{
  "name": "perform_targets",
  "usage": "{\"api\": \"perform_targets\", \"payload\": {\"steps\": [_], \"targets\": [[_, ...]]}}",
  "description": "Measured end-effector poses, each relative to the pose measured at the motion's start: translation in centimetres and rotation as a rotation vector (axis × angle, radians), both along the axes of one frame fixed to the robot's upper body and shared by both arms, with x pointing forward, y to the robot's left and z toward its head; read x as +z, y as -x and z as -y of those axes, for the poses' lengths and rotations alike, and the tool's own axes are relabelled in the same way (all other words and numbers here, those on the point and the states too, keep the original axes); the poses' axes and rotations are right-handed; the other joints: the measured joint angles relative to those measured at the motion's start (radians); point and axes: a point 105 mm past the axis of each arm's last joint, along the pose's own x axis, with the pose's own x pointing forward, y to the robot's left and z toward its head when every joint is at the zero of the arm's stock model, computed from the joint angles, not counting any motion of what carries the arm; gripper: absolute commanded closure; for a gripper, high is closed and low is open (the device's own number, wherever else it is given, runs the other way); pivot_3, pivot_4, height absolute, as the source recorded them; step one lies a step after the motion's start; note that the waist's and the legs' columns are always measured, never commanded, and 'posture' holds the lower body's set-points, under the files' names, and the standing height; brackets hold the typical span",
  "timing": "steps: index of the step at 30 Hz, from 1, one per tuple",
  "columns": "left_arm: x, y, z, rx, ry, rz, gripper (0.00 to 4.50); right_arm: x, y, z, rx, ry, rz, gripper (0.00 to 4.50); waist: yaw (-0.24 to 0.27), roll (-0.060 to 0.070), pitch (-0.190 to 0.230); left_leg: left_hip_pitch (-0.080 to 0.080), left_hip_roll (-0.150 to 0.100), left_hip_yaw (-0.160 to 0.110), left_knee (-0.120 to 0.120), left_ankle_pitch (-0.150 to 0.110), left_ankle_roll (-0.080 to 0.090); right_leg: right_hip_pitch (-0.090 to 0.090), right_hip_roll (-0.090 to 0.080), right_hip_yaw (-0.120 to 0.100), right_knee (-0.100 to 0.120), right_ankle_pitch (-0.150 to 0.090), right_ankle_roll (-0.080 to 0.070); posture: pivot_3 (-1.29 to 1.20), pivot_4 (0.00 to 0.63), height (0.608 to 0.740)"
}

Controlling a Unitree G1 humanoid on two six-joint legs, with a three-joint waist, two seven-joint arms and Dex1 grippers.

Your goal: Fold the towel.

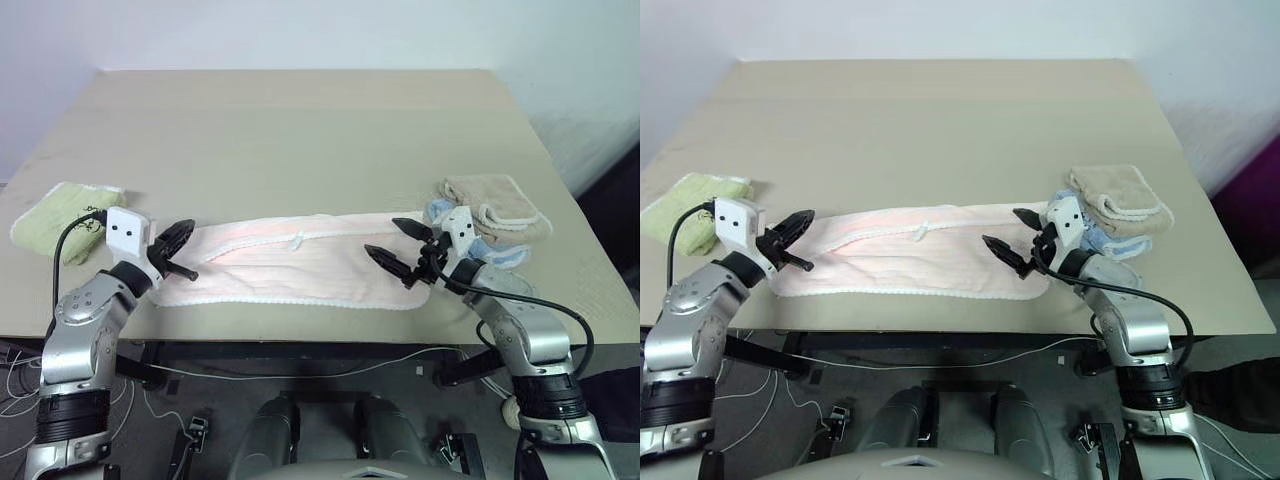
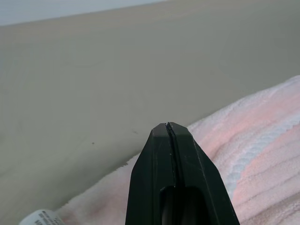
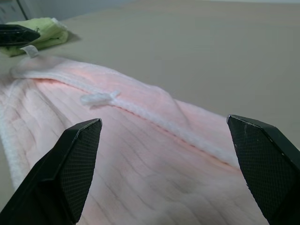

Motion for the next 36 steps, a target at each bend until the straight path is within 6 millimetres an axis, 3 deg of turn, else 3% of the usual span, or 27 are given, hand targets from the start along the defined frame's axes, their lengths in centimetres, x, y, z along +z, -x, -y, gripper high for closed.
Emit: {"api": "perform_targets", "payload": {"steps": [17,23,30,35,36], "targets": [[-0.3,0.3,-0.4,0.01,-0.04,-0.017,4.5,0.0,0.0,-0.3,0.007,-0.003,0.008,0.02,-0.001,0.0,0.0,0.0,0.0,0.0,0.0,0.0,0.0,0.0,0.0,0.0,0.0,0.0,0.0,0.0,0.15,0.74],[0.9,0.5,-0.1,0.005,-0.112,0.015,4.5,-0.1,0.1,-0.4,0.019,-0.003,0.01,0.02,0.0,0.0,0.0,0.0,0.0,0.0,0.0,0.0,0.0,0.0,0.0,0.0,0.0,0.0,0.0,0.0,0.15,0.74],[1.7,0.9,-1.0,0.017,-0.327,-0.019,4.5,0.0,-0.6,-1.1,0.054,0.008,0.01,0.02,-0.003,0.0,0.0,0.0,0.0,0.0,-0.001,0.0,0.0,-0.001,0.0,0.0,0.0,0.0,0.0,0.0,0.15,0.74],[2.8,1.6,-2.0,0.004,-0.644,-0.086,4.5,0.0,-0.8,-1.2,0.067,0.024,0.008,0.02,-0.001,0.001,0.001,0.0,0.0,0.0,-0.002,0.0,0.0,0.0,-0.001,0.0,-0.001,0.0,0.0,0.0,0.15,0.74],[2.9,1.7,-1.8,-0.007,-0.677,-0.1,4.33,-0.1,-0.7,-1.2,0.071,0.026,0.007,0.01,-0.001,0.001,0.001,0.0,0.0,0.0,-0.002,0.0,0.0,0.0,-0.001,0.0,-0.002,0.0,0.0,0.0,0.15,0.74]]}}
